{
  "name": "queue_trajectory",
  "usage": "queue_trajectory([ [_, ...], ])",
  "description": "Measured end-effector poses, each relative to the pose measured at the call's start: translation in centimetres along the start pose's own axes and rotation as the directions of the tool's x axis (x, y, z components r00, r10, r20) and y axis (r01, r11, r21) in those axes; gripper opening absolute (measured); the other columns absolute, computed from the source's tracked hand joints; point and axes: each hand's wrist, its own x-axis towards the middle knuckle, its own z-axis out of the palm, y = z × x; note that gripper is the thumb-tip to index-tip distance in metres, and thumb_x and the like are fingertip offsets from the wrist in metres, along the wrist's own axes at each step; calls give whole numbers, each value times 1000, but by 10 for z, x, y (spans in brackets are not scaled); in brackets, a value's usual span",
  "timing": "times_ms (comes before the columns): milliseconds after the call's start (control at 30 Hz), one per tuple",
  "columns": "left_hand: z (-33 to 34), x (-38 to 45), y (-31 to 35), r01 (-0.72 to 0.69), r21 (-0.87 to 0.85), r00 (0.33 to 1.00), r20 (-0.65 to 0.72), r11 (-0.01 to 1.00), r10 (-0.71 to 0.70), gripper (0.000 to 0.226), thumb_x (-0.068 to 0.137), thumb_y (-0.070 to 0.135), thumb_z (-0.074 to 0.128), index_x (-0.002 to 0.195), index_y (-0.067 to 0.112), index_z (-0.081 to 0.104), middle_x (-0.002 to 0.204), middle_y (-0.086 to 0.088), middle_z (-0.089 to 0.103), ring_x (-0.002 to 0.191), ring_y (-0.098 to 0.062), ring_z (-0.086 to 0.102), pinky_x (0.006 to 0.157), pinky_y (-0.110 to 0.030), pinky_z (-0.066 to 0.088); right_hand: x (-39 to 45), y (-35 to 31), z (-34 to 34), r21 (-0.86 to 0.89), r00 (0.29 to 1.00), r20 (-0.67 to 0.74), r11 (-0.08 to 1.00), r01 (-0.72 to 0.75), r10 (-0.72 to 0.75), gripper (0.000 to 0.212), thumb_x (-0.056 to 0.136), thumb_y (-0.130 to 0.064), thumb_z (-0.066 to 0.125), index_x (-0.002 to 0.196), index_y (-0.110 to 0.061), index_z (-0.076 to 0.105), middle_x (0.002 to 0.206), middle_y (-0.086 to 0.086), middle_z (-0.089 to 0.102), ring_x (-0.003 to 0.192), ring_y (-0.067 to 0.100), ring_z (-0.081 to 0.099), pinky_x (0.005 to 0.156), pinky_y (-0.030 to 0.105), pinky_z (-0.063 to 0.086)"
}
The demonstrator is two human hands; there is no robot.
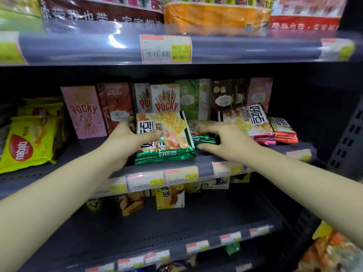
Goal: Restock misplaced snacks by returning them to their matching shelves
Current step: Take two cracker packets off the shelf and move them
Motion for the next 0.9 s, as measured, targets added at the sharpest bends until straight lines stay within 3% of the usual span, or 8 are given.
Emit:
queue_trajectory([
  [133,-21,-3,-3,80,-103,996,-31,991,-83,67,74,18,81,134,7,51,113,-10,70,101,-25,69,93,-41,54,-3,0,5,-41,998,-12,997,66,-67,38,91,-29,63,128,-23,62,131,1,63,121,20,57,100,31,42],
  [267,-39,-6,-4,125,-173,987,-83,977,-141,42,79,15,76,117,9,58,76,0,76,59,-4,72,46,-14,52,1,0,2,87,992,-16,988,129,-128,28,91,-22,63,118,-24,69,118,-7,69,109,3,59,96,17,43],
  [367,-50,-8,-6,140,-206,978,-123,969,-167,53,80,14,76,127,7,54,89,-4,72,53,-3,70,39,-14,48,1,4,-5,199,990,42,972,121,-131,24,89,-22,66,110,-33,71,105,-25,64,94,-22,51,83,-7,30],
  [467,-56,-12,-9,151,-202,978,-112,968,-176,55,80,13,76,129,5,53,92,-5,72,55,-5,71,39,-15,49,2,8,-15,281,990,99,957,70,-101,18,84,-32,68,90,-49,69,93,-36,65,93,-21,57,84,1,39],
  [533,-57,-13,-10,161,-193,979,-90,968,-181,56,79,14,77,129,5,54,95,-8,74,61,-9,73,43,-17,52,8,5,-17,343,999,39,939,-13,-1,8,80,-42,66,87,-43,70,92,-25,72,92,-6,64,81,17,47],
  [667,-52,-14,-9,164,-194,982,-60,967,-178,51,79,12,77,125,8,56,94,-9,74,64,-13,74,46,-21,54,36,-11,-11,-6,961,84,964,-265,265,58,81,-54,64,117,-9,63,112,10,67,94,24,60,73,25,42],
  [800,-51,-13,-8,167,-188,982,-56,968,-181,51,78,12,77,124,8,56,95,-10,75,68,-16,75,50,-24,56,49,-28,-9,-210,896,281,934,-291,342,77,83,-67,51,121,0,56,103,13,61,84,25,54,69,29,45],
  [900,-54,-12,-9,165,-174,983,-53,971,-176,53,78,14,78,126,10,56,99,-11,75,74,-19,75,53,-25,57,53,-27,-12,-215,865,351,930,-298,359,93,79,-74,50,134,2,46,124,17,58,101,29,56,77,28,45],
])
